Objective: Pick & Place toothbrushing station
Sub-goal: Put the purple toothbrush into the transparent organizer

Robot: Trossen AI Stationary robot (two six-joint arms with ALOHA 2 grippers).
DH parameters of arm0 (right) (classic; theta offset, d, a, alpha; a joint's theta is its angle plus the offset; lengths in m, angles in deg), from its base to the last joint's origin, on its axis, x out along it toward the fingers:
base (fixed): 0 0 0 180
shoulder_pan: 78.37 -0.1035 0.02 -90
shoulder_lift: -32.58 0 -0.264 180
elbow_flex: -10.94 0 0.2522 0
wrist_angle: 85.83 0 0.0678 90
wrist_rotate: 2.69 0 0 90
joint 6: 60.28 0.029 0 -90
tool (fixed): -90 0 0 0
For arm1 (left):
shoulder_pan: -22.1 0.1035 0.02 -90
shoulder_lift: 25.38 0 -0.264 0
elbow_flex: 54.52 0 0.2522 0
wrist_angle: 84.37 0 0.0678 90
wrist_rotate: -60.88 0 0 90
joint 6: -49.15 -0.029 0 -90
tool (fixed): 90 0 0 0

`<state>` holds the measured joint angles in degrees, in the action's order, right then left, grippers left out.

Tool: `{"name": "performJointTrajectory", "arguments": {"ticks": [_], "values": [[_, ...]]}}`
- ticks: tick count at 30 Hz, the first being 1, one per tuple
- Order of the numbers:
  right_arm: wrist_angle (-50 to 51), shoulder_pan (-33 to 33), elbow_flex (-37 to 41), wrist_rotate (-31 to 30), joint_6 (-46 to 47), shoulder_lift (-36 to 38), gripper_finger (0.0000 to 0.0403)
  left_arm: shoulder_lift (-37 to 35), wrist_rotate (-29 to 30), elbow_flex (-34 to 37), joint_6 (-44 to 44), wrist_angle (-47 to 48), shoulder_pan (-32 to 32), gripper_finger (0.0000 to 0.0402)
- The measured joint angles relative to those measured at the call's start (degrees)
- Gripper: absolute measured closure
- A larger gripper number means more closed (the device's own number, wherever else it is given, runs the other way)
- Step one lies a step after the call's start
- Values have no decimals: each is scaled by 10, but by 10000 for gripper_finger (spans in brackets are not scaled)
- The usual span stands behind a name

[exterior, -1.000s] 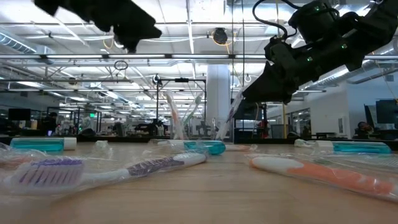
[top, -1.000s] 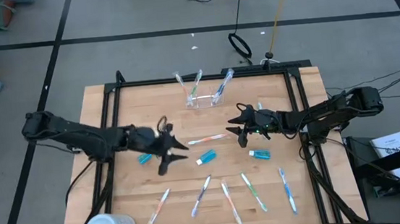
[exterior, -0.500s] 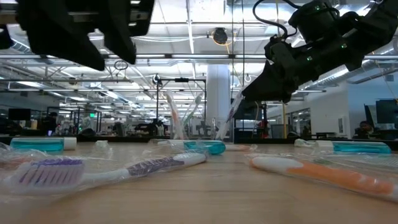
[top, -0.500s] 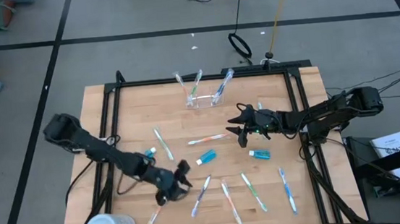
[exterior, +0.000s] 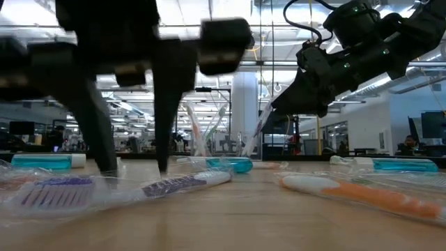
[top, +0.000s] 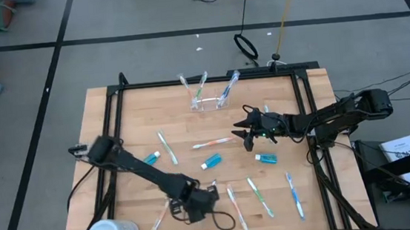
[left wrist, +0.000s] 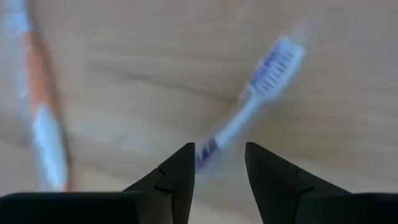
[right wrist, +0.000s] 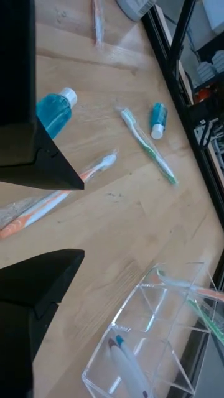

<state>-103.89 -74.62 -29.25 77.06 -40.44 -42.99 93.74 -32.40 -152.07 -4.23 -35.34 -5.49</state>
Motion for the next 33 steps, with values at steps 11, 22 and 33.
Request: {"name": "performJointTrajectory", "arguments": {"ticks": [11, 22, 33], "values": [[20, -63, 0, 0, 15, 0, 248, 46, 57, -25, -133, 18, -34, 260], [-1, -67, 0, -1, -32, 0, 248, 42, 48, -33, -149, 29, -22, 386], [3, -69, 0, -3, -10, 0, 248, -92, 68, -45, 13, 44, -6, 397]]}}
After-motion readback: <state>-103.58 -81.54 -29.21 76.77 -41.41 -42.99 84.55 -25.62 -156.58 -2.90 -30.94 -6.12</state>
